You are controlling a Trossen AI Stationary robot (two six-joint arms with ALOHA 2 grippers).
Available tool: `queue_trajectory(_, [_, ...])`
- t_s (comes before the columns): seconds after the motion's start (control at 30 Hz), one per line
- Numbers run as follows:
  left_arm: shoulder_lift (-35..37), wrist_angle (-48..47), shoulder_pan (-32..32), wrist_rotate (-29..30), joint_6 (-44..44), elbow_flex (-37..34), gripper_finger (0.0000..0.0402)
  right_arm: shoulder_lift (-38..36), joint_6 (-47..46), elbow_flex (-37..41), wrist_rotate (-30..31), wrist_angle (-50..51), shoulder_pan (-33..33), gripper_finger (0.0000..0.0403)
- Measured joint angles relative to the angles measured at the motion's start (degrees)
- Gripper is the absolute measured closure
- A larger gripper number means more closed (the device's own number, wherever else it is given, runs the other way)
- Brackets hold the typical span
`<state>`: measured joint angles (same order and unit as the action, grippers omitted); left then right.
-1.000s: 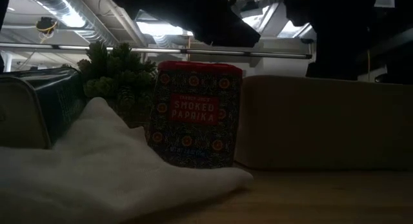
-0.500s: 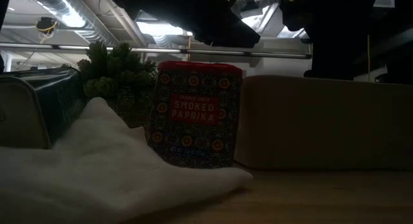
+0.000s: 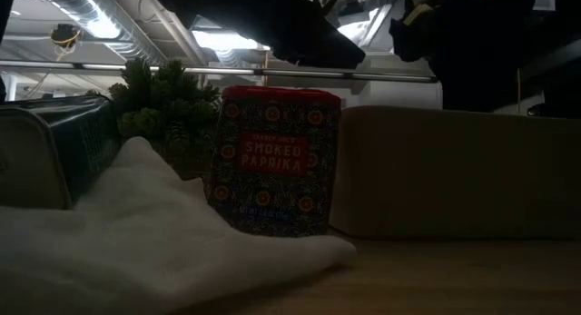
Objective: Sort spices by type
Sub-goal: Put the top green seasoning can into the gray bin
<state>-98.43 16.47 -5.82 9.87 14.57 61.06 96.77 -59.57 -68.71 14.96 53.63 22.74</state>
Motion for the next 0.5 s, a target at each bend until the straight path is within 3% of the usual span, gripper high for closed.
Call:
queue_trajectory(0.27, [0.00,0.02,0.00,0.00,0.59,0.00,0.0125,-0.02,0.01,0.00,0.48,-1.34,0.00,0.0250])
queue_trajectory(0.5, [0.00,0.04,0.00,0.00,0.50,0.00,0.0125,-0.02,-0.02,0.00,0.48,-2.60,0.00,0.0199])
